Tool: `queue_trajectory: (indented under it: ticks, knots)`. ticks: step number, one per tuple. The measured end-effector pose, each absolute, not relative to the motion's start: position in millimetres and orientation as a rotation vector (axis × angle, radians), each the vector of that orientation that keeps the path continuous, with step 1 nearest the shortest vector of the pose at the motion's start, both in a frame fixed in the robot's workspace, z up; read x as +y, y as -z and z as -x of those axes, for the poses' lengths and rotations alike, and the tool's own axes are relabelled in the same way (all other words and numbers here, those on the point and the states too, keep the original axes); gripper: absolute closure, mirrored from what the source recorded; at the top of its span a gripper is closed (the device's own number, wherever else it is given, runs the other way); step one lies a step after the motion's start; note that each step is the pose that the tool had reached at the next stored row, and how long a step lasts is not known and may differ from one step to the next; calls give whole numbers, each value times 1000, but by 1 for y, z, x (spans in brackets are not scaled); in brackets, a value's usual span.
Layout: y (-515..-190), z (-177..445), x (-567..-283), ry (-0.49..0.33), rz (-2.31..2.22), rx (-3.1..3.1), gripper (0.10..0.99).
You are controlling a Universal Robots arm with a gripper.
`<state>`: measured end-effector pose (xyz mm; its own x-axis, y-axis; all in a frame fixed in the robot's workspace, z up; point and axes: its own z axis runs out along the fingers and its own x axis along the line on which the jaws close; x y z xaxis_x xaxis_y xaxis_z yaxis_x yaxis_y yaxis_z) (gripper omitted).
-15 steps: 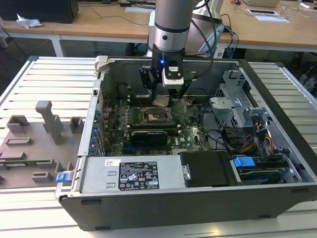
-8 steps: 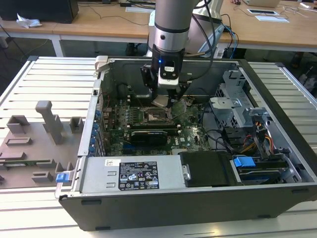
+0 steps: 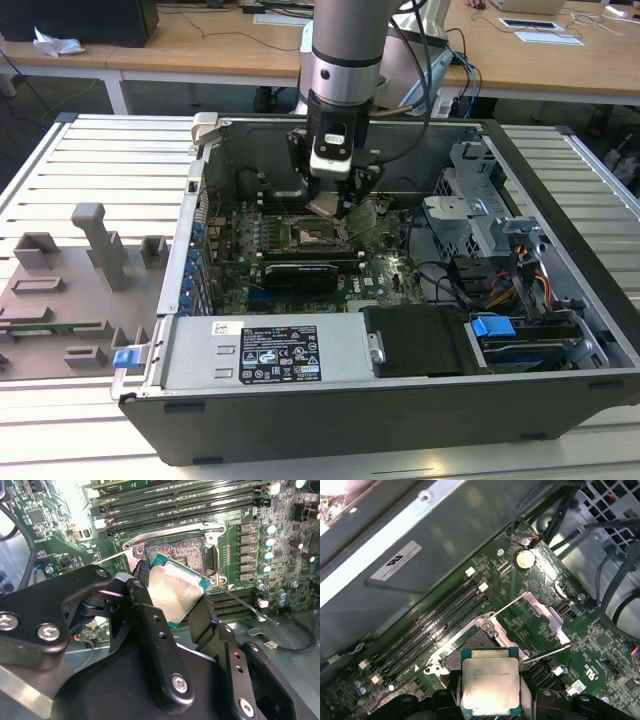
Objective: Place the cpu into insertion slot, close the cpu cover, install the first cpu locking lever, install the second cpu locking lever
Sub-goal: 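Place the cpu into insertion slot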
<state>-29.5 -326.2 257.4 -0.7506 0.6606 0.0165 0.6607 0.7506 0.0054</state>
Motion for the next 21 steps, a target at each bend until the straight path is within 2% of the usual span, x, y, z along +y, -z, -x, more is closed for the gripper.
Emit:
queue_trajectory:
  ticks: [21]
  knots:
    - [-256, 30, -326, 18, 1450, -2774, 541]
